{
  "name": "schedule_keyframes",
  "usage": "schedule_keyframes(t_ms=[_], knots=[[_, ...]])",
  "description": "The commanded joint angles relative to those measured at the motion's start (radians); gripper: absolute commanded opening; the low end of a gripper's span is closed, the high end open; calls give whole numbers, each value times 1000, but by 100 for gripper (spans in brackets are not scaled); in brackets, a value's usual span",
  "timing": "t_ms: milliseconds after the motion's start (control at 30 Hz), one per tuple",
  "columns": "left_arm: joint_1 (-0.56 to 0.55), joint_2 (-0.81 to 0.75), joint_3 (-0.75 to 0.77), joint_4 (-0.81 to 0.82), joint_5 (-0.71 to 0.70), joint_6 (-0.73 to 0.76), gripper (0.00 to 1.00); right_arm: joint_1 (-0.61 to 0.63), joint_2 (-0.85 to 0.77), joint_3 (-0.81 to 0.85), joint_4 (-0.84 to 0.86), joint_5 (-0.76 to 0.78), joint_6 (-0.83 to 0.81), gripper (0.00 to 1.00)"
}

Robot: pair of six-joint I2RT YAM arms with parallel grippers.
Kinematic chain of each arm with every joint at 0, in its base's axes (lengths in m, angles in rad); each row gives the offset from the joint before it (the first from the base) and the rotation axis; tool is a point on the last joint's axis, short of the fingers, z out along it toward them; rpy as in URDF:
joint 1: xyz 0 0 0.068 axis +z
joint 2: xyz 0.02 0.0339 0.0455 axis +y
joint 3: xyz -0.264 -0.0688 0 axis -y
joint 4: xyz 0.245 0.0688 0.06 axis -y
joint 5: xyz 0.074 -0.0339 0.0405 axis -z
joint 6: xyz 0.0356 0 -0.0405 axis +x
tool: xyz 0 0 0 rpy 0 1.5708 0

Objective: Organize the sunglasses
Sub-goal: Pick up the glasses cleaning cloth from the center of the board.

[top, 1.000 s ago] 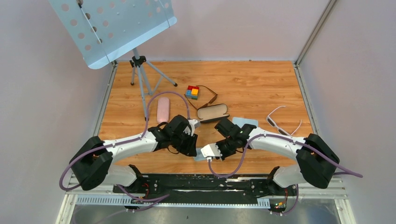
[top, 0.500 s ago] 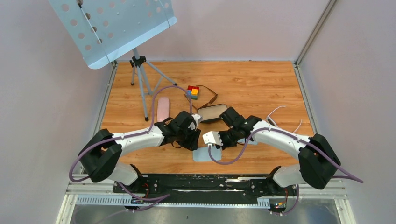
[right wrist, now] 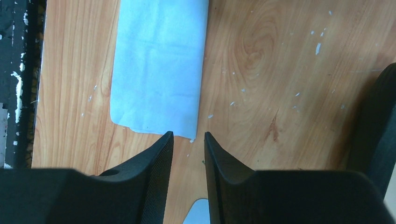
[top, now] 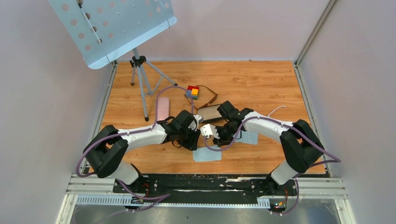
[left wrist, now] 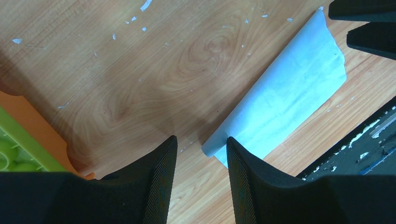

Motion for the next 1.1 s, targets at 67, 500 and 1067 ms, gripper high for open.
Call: schedule_keyframes(t_ms=[67,500,1067], knots=[[16,18,-6,17,25,-11,47,-8,45,35,-34,-55,-45,36],[20,62,-11,40,61,-18,35,20,67,5,-35,20,-92,30],[21,37,-13,-13,19,-6,35,52,120,32,-51,71,-95,25]])
